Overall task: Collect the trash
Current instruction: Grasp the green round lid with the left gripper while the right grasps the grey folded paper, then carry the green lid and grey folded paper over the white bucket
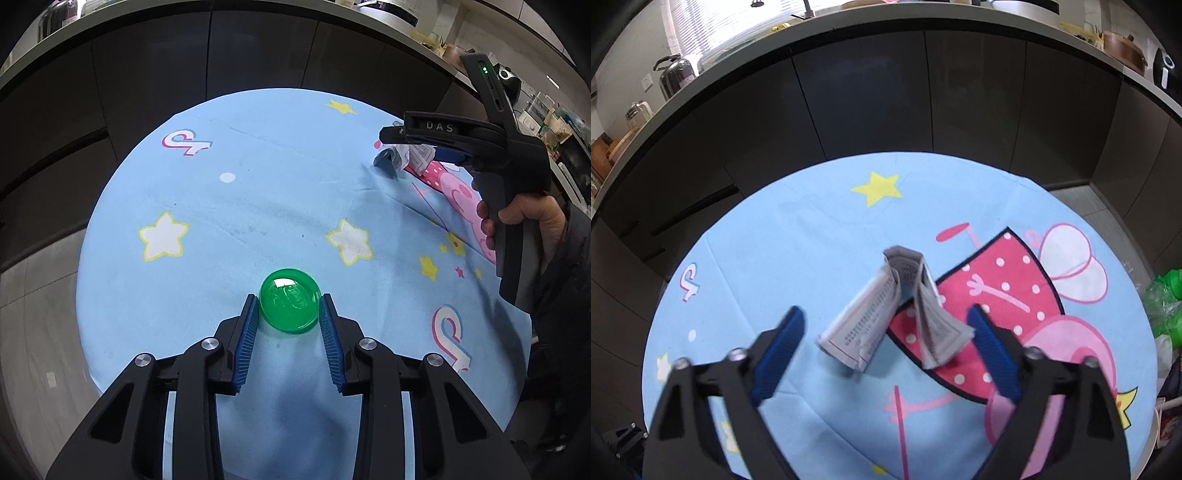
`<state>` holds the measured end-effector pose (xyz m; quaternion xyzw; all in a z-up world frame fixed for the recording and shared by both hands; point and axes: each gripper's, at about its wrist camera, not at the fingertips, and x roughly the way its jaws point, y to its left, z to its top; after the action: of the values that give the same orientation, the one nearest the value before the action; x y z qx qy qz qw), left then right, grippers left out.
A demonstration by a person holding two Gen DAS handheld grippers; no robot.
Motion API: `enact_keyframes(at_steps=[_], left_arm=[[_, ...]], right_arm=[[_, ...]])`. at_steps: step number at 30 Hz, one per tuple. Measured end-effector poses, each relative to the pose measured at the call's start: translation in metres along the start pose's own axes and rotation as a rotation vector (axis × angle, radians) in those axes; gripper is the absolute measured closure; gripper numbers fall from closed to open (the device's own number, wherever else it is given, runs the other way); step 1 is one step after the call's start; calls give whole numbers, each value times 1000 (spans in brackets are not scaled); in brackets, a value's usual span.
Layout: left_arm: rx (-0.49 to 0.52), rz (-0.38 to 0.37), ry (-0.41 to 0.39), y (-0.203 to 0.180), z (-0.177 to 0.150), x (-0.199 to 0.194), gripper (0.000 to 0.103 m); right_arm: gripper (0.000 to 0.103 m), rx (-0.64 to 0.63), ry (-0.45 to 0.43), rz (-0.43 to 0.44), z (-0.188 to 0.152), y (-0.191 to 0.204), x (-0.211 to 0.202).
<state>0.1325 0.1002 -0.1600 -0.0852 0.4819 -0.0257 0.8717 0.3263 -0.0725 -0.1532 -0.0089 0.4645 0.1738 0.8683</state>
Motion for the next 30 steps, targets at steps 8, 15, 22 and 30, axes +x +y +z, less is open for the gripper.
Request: enact_keyframes(at_steps=[8, 15, 22, 30], left_arm=[[-40, 4, 8, 8, 2, 0, 90], [-109, -42, 37, 30, 4, -1, 100], [10, 29, -34, -3, 6, -18, 56], [145, 141, 16, -23, -3, 11, 60]], right_arm=[[96, 2, -13, 14, -18, -4, -22], [96, 20, -104, 53, -46, -8, -78], [95, 84, -134, 74, -69, -21, -106], [93, 128, -145, 90, -82, -28, -116]])
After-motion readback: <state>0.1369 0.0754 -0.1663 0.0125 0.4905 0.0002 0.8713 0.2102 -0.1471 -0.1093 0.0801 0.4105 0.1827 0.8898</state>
